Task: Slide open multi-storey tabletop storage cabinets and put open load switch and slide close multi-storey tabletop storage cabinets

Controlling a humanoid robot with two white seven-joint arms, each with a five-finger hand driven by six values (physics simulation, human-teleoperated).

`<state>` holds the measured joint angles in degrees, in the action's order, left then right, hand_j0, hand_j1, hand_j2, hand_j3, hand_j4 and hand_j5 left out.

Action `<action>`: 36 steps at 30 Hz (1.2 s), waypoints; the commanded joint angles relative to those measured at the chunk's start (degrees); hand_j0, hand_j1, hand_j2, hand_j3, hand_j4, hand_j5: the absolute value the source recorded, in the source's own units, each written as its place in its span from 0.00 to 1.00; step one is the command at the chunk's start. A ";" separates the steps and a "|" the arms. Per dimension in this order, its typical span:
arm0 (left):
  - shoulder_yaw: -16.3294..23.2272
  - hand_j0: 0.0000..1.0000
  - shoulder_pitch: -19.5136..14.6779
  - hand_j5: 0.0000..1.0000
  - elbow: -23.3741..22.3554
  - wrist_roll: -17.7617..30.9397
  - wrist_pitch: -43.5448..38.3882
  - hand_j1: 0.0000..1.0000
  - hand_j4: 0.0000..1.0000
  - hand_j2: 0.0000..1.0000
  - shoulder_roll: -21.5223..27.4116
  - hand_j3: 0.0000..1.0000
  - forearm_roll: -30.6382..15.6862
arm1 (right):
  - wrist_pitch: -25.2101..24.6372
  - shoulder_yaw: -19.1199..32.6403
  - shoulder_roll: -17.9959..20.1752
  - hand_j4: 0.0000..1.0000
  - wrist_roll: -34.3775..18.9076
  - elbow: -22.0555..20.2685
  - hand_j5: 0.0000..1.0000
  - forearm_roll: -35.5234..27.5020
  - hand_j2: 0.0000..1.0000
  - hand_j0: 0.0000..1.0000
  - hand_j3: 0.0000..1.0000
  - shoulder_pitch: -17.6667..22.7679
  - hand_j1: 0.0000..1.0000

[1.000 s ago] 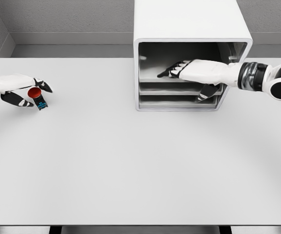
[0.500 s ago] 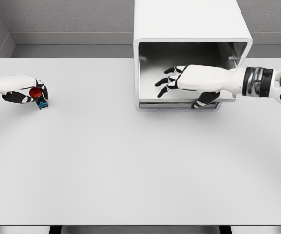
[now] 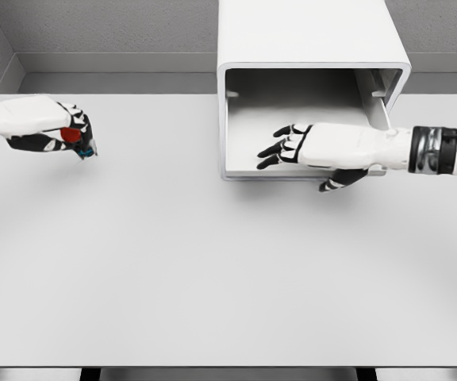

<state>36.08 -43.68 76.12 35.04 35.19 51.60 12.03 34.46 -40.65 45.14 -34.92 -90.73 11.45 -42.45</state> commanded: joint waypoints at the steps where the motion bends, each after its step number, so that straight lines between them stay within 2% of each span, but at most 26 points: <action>1: 0.04 0.38 0.00 0.38 6.41 -0.04 -0.19 0.38 0.38 0.38 2.01 0.38 -2.18 | 0.54 1.01 1.62 1.00 -0.08 -0.42 1.00 -0.02 1.00 1.00 1.00 0.09 1.00; 2: 0.04 0.38 0.00 0.38 9.13 -0.04 -0.19 0.38 0.38 0.38 2.45 0.38 -2.45 | 0.54 2.59 2.15 1.00 -0.08 -0.59 1.00 -2.04 1.00 1.00 1.00 1.58 1.00; 5: 2.07 0.38 -0.09 0.38 13.61 -0.04 -0.19 0.38 0.38 0.38 2.45 0.38 -3.15 | 0.54 3.21 3.20 1.00 -0.08 -2.96 1.00 -2.22 1.00 1.00 1.00 2.20 1.00; 7: 2.07 0.38 -0.09 0.38 16.16 -0.04 -0.19 0.38 0.38 0.38 2.45 0.38 -4.03 | 0.54 3.92 3.55 1.00 -0.08 -3.93 1.00 -2.22 1.00 1.00 1.00 2.64 1.00; 10: 2.07 0.38 -0.53 0.38 17.13 -0.04 -0.19 0.38 0.38 0.38 2.36 0.38 -5.52 | 0.54 5.41 4.61 1.00 -0.08 -5.86 1.00 -2.31 1.00 1.00 1.00 3.43 1.00; 12: 2.07 0.38 -0.79 0.38 17.40 -0.04 -0.19 0.38 0.38 0.38 2.01 0.38 -6.49 | 0.54 8.57 6.19 1.00 -0.08 -7.71 1.00 -3.36 1.00 1.00 1.00 5.01 1.00; 15: 2.07 0.38 -2.02 0.38 19.15 -0.04 -0.19 0.38 0.38 0.38 1.49 0.38 -8.51 | 0.54 13.05 8.38 1.00 -0.08 -7.80 1.00 -6.79 1.00 1.00 1.00 6.24 1.00; 18: 2.33 0.38 -5.36 0.38 19.07 -0.04 -0.19 0.38 0.38 0.38 -1.06 0.38 -9.22 | 0.54 19.12 10.76 1.00 -0.08 -7.80 1.00 -11.27 1.00 1.00 1.00 9.40 1.00; 21: 2.42 0.38 -8.43 0.38 19.07 -0.04 -0.19 0.38 0.38 0.38 -3.00 0.38 -9.13 | 0.54 24.39 12.69 1.00 -0.08 -7.80 1.00 -11.53 1.00 1.00 1.00 12.30 1.00; 23: 2.33 0.38 -9.58 0.38 18.89 -0.04 -0.19 0.38 0.38 0.38 -6.25 0.38 -8.95 | 0.54 27.38 13.74 1.00 -0.08 -7.80 1.00 -14.08 1.00 1.00 1.00 14.50 1.00; 26: 2.42 0.38 -10.72 0.38 18.45 -0.04 -0.19 0.38 0.38 0.38 -12.48 0.38 -7.29 | 0.54 38.70 16.12 1.00 -0.08 -7.71 1.00 -16.98 1.00 1.00 1.00 24.86 1.00; 27: 2.59 0.38 -11.60 0.38 17.58 -0.04 -0.19 0.38 0.38 0.38 -15.47 0.38 -5.62 | 0.54 43.28 16.21 1.00 -0.08 -7.54 1.00 -17.95 1.00 1.00 1.00 28.38 1.00; 28: 5.05 0.38 -13.44 0.38 15.03 -0.04 -0.19 0.38 0.38 0.38 -18.72 0.38 -3.77 | 0.54 48.03 16.12 1.00 -0.08 -7.36 1.00 -17.95 1.00 1.00 1.00 31.55 1.00; 30: 8.13 0.38 -15.56 0.38 7.21 -0.04 -0.19 0.38 0.38 0.38 -27.07 0.38 1.68 | 0.54 57.26 16.03 1.00 -0.08 -6.31 1.00 -18.13 1.00 1.00 1.00 39.19 1.00; 31: 8.66 0.38 -15.82 0.38 2.83 -0.04 -0.19 0.38 0.38 0.38 -30.76 0.38 4.22 | 0.54 61.55 15.68 1.00 -0.08 -6.04 1.00 -18.04 1.00 1.00 1.00 43.58 1.00; 32: 8.66 0.38 -16.00 0.38 -1.32 -0.04 -0.19 0.38 0.38 0.38 -34.37 0.38 7.48 | 0.54 64.20 15.51 1.00 -0.08 -4.03 1.00 -18.13 1.00 1.00 1.00 47.45 1.00; 33: 8.66 0.39 -16.17 0.39 -4.92 -0.04 -0.19 0.39 0.39 0.39 -37.18 0.39 10.11 | 0.54 64.91 14.89 1.00 -0.08 -2.97 1.00 -18.13 1.00 1.00 1.00 50.00 1.00; 34: 8.66 0.40 -16.61 0.40 -10.72 -0.04 -0.19 0.40 0.40 0.40 -40.52 0.40 11.70 | 0.54 65.00 14.63 0.96 -0.08 -2.00 0.96 -17.86 0.96 0.96 0.96 53.52 0.96; 36: 9.45 0.40 -16.70 0.40 -12.13 -0.04 -0.19 0.40 0.40 0.40 -41.58 0.40 12.14 | 0.54 64.91 13.92 0.87 -0.08 -1.65 0.87 -16.02 0.87 0.87 0.87 58.09 0.87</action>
<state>43.67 -60.39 70.13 33.24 33.90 14.16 11.80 35.23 21.84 59.53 -35.04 -93.58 -4.76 17.66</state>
